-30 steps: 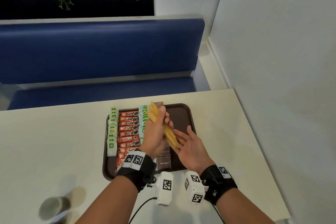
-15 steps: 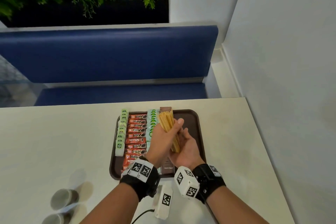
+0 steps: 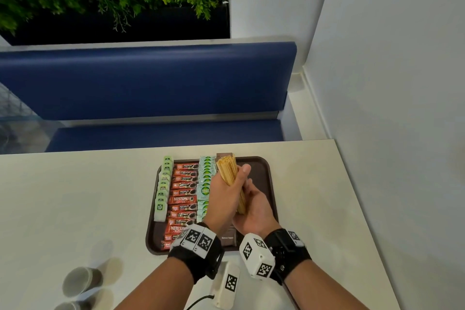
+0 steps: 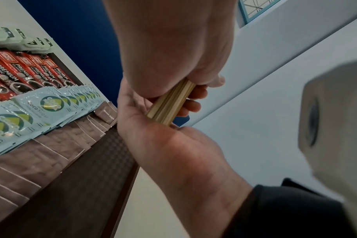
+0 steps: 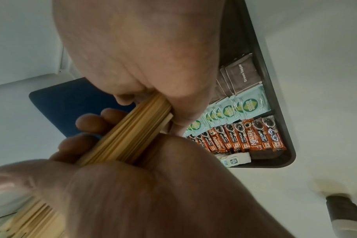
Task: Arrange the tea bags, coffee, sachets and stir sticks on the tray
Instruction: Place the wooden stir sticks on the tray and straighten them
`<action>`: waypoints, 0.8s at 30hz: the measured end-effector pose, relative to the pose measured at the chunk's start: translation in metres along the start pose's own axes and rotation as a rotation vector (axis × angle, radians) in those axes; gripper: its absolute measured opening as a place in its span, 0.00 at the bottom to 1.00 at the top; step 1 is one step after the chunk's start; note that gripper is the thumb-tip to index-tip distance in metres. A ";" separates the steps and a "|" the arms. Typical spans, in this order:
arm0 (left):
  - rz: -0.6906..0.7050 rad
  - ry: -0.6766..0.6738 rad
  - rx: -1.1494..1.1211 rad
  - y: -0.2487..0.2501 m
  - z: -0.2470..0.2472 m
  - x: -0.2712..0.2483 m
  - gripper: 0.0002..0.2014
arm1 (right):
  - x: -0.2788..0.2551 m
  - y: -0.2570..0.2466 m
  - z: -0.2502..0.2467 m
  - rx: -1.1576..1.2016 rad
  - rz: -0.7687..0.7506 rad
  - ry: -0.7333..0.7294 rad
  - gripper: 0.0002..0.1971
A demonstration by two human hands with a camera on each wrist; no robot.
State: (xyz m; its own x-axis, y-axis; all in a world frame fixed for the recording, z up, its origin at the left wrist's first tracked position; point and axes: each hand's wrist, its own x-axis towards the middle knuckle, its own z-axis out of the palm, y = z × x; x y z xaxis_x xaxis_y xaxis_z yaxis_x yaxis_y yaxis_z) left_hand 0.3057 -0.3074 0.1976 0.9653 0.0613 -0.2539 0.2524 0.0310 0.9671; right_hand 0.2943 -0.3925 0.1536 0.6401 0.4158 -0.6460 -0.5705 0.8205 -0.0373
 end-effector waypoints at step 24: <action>-0.287 -0.671 0.758 0.019 -0.023 0.022 0.22 | 0.001 -0.073 0.048 -1.555 -0.149 -0.065 0.46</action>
State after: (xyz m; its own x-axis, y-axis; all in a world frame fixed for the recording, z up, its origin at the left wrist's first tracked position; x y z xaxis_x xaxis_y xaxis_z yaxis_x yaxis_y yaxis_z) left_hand 0.3308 -0.2820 0.2104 0.6433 -0.4214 -0.6392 0.2301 -0.6899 0.6863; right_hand 0.3611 -0.4328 0.1917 0.7341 0.4203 -0.5333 -0.4272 -0.3246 -0.8439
